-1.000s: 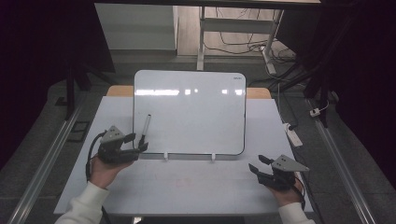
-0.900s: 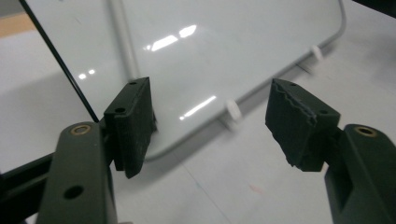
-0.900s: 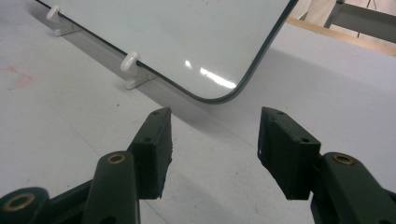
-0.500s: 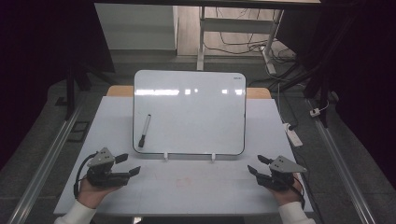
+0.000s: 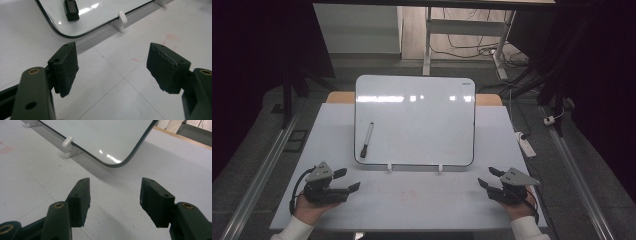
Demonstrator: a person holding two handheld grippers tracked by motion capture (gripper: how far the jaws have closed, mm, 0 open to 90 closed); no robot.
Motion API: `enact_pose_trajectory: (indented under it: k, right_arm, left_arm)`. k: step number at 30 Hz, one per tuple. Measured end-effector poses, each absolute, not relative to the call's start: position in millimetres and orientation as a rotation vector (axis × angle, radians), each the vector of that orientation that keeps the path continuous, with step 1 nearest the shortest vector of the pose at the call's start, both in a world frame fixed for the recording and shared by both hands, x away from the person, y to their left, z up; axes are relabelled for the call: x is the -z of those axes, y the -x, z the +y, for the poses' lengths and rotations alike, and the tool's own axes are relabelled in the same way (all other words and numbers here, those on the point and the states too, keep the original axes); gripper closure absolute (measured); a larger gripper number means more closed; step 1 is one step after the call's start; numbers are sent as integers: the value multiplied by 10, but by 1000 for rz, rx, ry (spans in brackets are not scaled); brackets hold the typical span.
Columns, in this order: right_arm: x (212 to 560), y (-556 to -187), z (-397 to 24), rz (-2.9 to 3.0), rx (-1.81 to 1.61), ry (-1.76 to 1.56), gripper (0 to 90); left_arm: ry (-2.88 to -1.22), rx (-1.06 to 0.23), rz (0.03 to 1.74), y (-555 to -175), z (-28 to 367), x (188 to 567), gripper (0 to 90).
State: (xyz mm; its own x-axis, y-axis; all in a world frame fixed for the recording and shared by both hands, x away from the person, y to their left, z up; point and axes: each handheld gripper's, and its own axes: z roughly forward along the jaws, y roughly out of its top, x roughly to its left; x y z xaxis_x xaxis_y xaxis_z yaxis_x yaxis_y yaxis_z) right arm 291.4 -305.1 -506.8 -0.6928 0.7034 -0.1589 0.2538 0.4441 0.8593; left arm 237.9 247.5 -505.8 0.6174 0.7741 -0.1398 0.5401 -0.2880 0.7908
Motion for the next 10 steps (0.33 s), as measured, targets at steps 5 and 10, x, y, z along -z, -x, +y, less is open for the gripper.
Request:
enact_pose_trajectory:
  k: [5,10]
  right_arm:
    - [5068,-2915,-3048,2197,-1186,-801,415]
    - [5054,-2906,-3044,2191,-1189,-798,408]
  left_arm:
    - [-1976,-344,1035,-2378,2471,5058,260]
    - [-1975,-346,1032,-2378,2471,5058,256]
